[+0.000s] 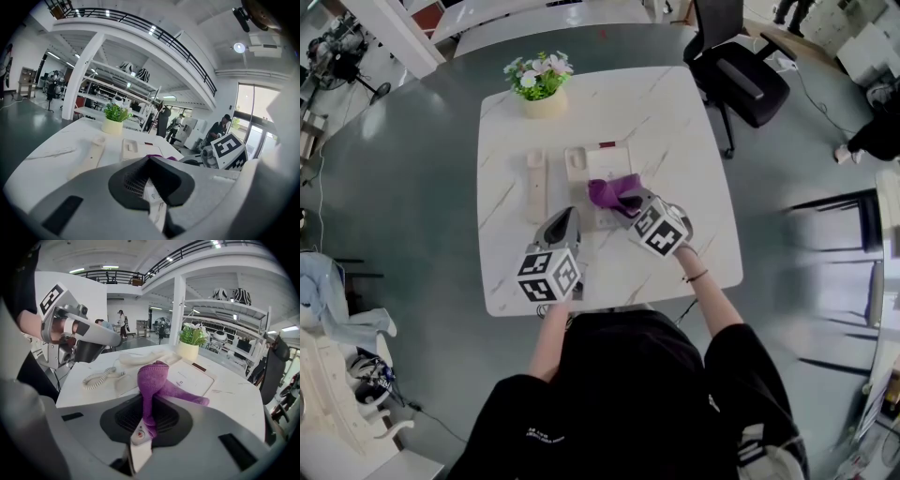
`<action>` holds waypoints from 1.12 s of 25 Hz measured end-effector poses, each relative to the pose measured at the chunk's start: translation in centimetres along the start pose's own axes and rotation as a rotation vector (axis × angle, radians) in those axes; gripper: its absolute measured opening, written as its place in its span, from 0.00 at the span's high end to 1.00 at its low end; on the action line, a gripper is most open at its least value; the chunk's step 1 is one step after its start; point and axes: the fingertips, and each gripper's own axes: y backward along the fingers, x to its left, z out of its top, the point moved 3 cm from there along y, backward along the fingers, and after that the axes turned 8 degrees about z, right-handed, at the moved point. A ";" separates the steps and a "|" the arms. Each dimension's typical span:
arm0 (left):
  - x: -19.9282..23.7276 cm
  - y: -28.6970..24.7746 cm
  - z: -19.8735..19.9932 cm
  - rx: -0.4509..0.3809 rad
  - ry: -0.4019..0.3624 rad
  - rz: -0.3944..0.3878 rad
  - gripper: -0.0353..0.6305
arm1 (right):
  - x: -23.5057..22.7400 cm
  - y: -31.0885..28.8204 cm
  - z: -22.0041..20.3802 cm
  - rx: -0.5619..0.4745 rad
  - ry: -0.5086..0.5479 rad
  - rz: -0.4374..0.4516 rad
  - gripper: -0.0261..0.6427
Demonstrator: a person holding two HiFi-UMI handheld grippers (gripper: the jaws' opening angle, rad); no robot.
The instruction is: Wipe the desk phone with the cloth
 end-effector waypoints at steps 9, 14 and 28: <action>-0.3 0.5 -0.3 0.005 -0.008 -0.012 0.95 | 1.7 0.2 -1.0 0.011 -0.017 0.023 0.91; -0.4 0.9 -0.3 0.002 -0.009 -0.017 0.95 | 2.4 0.3 -1.5 0.016 -0.029 0.032 0.91; -0.4 0.7 0.6 -0.014 -0.019 -0.033 0.95 | 3.8 0.5 -2.4 -0.004 -0.114 0.062 0.91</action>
